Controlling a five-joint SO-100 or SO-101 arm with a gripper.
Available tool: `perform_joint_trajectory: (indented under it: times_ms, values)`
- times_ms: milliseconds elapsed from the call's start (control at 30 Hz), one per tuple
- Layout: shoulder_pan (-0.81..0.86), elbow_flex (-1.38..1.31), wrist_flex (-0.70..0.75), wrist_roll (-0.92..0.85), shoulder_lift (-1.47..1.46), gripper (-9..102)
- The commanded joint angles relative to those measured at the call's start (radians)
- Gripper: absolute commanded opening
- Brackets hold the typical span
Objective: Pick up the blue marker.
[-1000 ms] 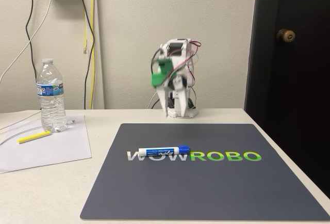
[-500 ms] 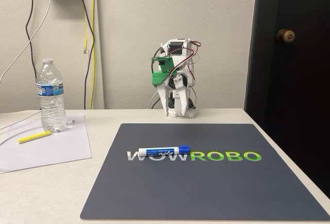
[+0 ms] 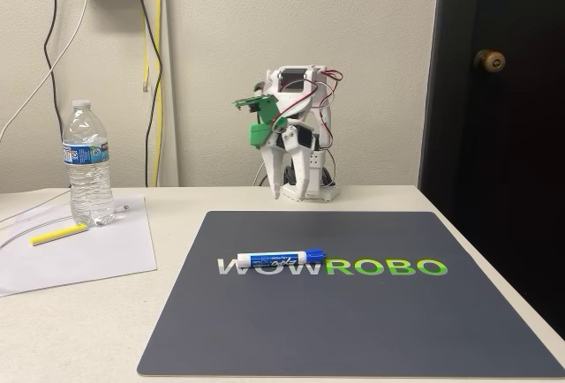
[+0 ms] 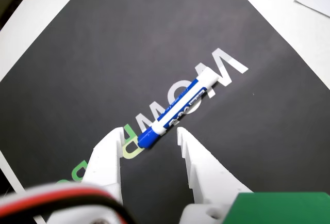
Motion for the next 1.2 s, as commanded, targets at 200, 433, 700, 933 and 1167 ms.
perform_joint_trajectory:
  times_ms: [200, 433, 700, 933, 1167]
  values:
    - [0.041, -0.153, 0.054, 0.156, -0.112, 24]
    - [0.089, -0.153, 0.037, 0.221, -0.204, 24]
    - [0.092, -0.153, -0.003, 0.310, -0.249, 25]
    - [0.080, -0.153, -0.020, 0.383, -0.301, 33]
    - [0.046, -0.153, -0.037, 0.456, -0.391, 36]
